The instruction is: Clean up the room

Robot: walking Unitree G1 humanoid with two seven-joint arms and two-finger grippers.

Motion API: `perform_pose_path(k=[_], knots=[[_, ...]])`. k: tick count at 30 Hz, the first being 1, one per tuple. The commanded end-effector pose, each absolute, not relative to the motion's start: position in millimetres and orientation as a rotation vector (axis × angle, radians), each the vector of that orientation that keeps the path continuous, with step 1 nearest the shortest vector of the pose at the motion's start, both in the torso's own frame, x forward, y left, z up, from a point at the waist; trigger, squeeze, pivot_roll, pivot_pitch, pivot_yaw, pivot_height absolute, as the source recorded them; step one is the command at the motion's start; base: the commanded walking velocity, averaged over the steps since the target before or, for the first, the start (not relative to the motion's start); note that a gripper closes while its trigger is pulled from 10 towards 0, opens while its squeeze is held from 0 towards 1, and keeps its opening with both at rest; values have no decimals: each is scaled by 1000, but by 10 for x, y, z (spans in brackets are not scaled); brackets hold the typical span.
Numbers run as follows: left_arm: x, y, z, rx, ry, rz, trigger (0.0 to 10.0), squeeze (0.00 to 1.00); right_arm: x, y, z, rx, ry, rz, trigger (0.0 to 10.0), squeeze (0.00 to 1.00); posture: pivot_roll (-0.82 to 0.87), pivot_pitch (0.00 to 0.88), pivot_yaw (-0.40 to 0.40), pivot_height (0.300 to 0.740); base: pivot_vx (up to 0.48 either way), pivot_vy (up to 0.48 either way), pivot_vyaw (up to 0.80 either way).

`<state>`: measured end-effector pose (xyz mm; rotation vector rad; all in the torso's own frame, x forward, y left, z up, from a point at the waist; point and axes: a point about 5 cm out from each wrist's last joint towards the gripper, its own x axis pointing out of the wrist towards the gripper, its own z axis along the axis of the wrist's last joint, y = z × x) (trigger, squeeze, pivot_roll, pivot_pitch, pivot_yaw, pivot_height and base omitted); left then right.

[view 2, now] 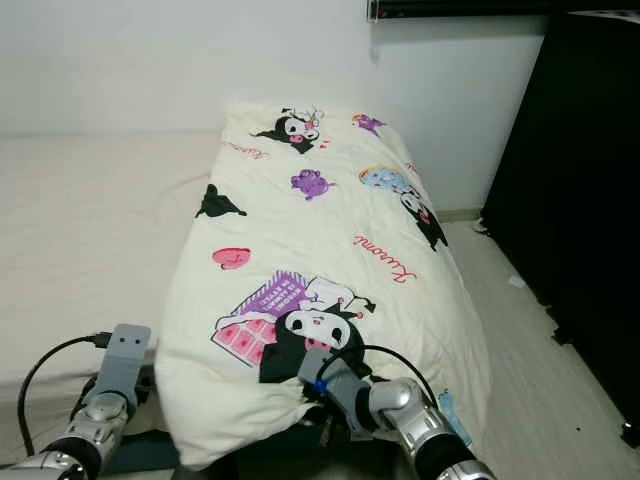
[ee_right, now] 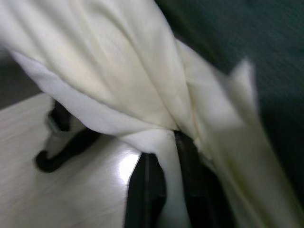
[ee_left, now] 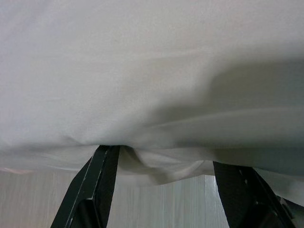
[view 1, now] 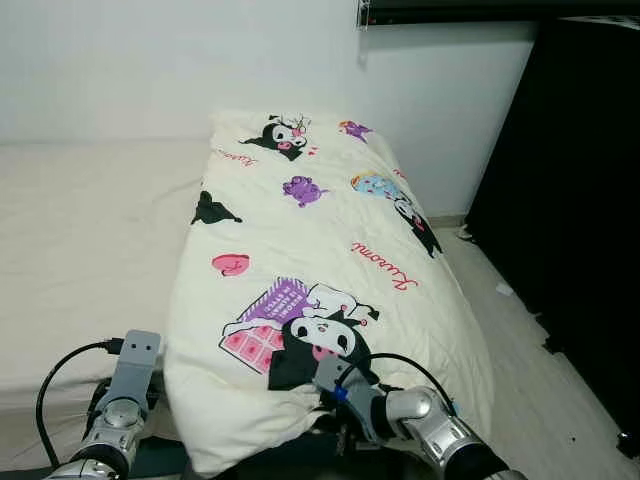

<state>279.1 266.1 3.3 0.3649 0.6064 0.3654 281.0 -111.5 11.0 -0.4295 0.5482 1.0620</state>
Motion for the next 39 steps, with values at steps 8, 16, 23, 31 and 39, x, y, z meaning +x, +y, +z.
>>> perform_pose_path(k=[8, 16, 23, 31, 39], knots=[[3441, 2651, 994, 385, 131, 438, 10000, 0, 2791, -1235, 114, -209, 557, 998, 10000, 1000, -68, 0, -10, 500, 0, 0, 0], [3436, 2581, 937, 394, 148, 422, 10000, 0, 2557, -1117, 210, 32, 557, 1257, 10000, 1000, -76, 0, -8, 500, 0, 0, 0], [3438, 2604, 952, 419, 148, 427, 10000, 0, 2267, -1274, 305, 64, 643, 1483, 10000, 1000, -89, 0, -2, 500, 0, 0, 0], [3361, 2660, 835, 427, 203, 436, 10000, 0, 2653, -1414, 844, 337, 288, 1226, 10000, 1000, -99, 0, 0, 500, 0, 0, 0], [3080, 2636, 372, 333, 412, 411, 10000, 0, 3010, -1896, 745, 528, 187, 652, 10000, 0, -108, 0, 6, 519, 0, 0, 0]])
